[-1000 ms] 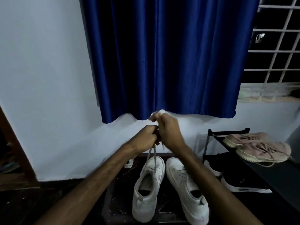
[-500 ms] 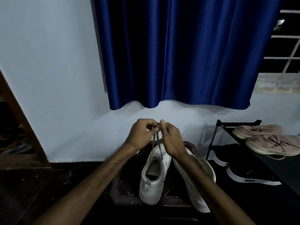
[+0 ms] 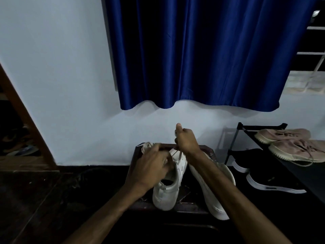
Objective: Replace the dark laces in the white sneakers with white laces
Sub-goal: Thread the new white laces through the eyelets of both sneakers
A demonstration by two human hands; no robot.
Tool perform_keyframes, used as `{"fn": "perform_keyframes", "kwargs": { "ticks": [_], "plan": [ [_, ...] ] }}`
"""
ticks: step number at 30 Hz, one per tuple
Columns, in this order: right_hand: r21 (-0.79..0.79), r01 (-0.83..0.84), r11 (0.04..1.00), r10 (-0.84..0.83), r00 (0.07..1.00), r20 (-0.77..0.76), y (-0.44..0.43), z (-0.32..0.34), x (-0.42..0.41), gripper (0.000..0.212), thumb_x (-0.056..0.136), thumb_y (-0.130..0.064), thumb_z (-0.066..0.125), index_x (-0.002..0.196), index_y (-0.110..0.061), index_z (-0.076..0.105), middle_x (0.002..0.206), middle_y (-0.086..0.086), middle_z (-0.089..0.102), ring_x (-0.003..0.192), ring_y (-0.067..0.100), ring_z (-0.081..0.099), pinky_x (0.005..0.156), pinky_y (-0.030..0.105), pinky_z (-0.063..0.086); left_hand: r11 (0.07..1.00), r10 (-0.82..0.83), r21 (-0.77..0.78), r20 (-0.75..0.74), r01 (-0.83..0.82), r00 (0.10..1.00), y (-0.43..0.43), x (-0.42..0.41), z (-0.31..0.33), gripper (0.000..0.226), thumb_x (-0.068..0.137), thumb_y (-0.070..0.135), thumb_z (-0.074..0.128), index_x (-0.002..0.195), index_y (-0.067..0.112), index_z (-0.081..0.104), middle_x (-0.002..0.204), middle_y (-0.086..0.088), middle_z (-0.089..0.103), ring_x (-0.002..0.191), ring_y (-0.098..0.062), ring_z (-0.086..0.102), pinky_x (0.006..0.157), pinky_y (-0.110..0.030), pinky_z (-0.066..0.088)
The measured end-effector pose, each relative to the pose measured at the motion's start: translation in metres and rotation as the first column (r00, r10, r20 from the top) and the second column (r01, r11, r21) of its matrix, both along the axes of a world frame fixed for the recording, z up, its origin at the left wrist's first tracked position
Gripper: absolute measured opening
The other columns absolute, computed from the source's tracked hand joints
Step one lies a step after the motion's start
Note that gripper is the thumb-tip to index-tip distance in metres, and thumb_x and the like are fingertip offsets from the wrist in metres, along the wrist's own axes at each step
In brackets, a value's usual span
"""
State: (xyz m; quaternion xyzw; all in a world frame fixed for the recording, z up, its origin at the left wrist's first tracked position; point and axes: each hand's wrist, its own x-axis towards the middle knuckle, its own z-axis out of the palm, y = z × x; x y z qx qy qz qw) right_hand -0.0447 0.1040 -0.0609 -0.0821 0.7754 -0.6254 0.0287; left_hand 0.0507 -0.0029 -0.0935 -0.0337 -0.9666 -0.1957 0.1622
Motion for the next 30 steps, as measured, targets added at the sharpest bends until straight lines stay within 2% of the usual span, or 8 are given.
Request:
{"fn": "perform_keyframes", "kwargs": {
  "ticks": [2,4,9,14,17,20,24,30],
  "plan": [
    [-0.056,-0.036,0.998,0.042,0.993,0.109,0.001,0.003,-0.002,0.034,0.1,-0.028,0.033,0.069,-0.016,0.034,0.058,-0.002,0.027,0.051,0.014,0.026,0.052,0.029,0.034,0.986,-0.018,-0.153,0.32,0.07,0.947,0.0,-0.003,-0.005,0.02,0.083,0.024,0.063,0.102,0.019,0.068,0.107,-0.003,0.061,0.102,-0.025,0.062,0.075,-0.032,0.049],
    [-0.097,-0.07,0.993,0.087,0.979,0.183,0.001,0.005,0.001,0.032,0.101,-0.024,0.033,0.07,-0.015,0.037,0.06,-0.002,0.027,0.052,0.013,0.026,0.054,0.028,0.034,0.973,0.02,-0.214,0.447,0.085,0.895,0.005,-0.009,-0.004,0.021,0.08,0.015,0.062,0.1,0.007,0.065,0.106,-0.014,0.064,0.099,-0.032,0.064,0.072,-0.034,0.048],
    [-0.441,0.034,0.897,0.128,0.934,0.334,-0.005,0.009,0.02,0.03,0.098,-0.01,0.037,0.069,-0.016,0.038,0.061,0.0,0.024,0.049,0.012,0.023,0.055,0.028,0.028,0.899,0.12,-0.436,0.304,0.026,0.945,0.032,-0.022,-0.009,0.026,0.095,0.008,0.046,0.116,0.002,0.06,0.122,-0.017,0.057,0.111,-0.032,0.06,0.085,-0.037,0.049],
    [-0.564,0.18,0.806,0.061,0.922,0.382,-0.008,-0.01,0.046,0.032,0.094,-0.013,0.04,0.061,-0.014,0.042,0.048,-0.003,0.03,0.047,0.013,0.027,0.055,0.028,0.034,0.987,0.047,-0.158,0.172,-0.019,0.984,0.006,-0.008,-0.012,0.013,0.081,0.022,0.062,0.084,0.011,0.068,0.087,-0.01,0.071,0.085,-0.027,0.067,0.061,-0.028,0.04],
    [-0.436,0.03,0.9,0.084,0.968,0.238,-0.01,-0.031,0.067,0.035,0.092,-0.01,0.039,0.058,-0.016,0.042,0.051,-0.003,0.036,0.047,0.011,0.037,0.053,0.025,0.037,0.986,0.133,0.077,0.157,-0.147,0.979,-0.011,-0.002,-0.01,0.014,0.08,0.024,0.064,0.074,0.012,0.069,0.078,-0.012,0.07,0.078,-0.025,0.066,0.052,-0.019,0.032],
    [-0.023,-0.215,0.976,0.213,0.975,-0.071,-0.004,-0.038,0.074,0.03,0.096,-0.01,0.039,0.066,-0.016,0.041,0.06,-0.007,0.041,0.054,0.001,0.038,0.058,0.018,0.034,0.993,0.094,0.058,0.172,-0.105,0.981,-0.017,-0.004,-0.009,0.02,0.083,0.022,0.056,0.075,0.008,0.068,0.08,-0.017,0.07,0.079,-0.029,0.067,0.058,-0.027,0.037],
    [0.357,-0.357,0.863,0.438,0.881,-0.18,0.012,-0.026,0.075,0.024,0.101,-0.013,0.038,0.078,-0.01,0.044,0.07,0.001,0.046,0.061,0.006,0.04,0.059,0.017,0.032,0.996,-0.049,0.086,0.206,0.032,0.977,-0.025,-0.011,-0.012,0.016,0.071,0.023,0.042,0.056,0.017,0.047,0.073,-0.019,0.067,0.078,-0.036,0.066,0.059,-0.034,0.036],
    [0.744,-0.331,0.581,0.662,0.724,-0.194,0.025,-0.04,0.08,0.019,0.094,-0.013,0.047,0.099,0.003,0.057,0.098,0.024,0.059,0.086,0.032,0.055,0.074,0.03,0.034,0.988,-0.1,0.137,0.225,0.07,0.969,-0.025,-0.018,-0.009,0.026,0.07,0.0,0.053,0.073,0.015,0.073,0.071,-0.004,0.071,0.068,-0.015,0.066,0.059,-0.024,0.045]
  ]
}}
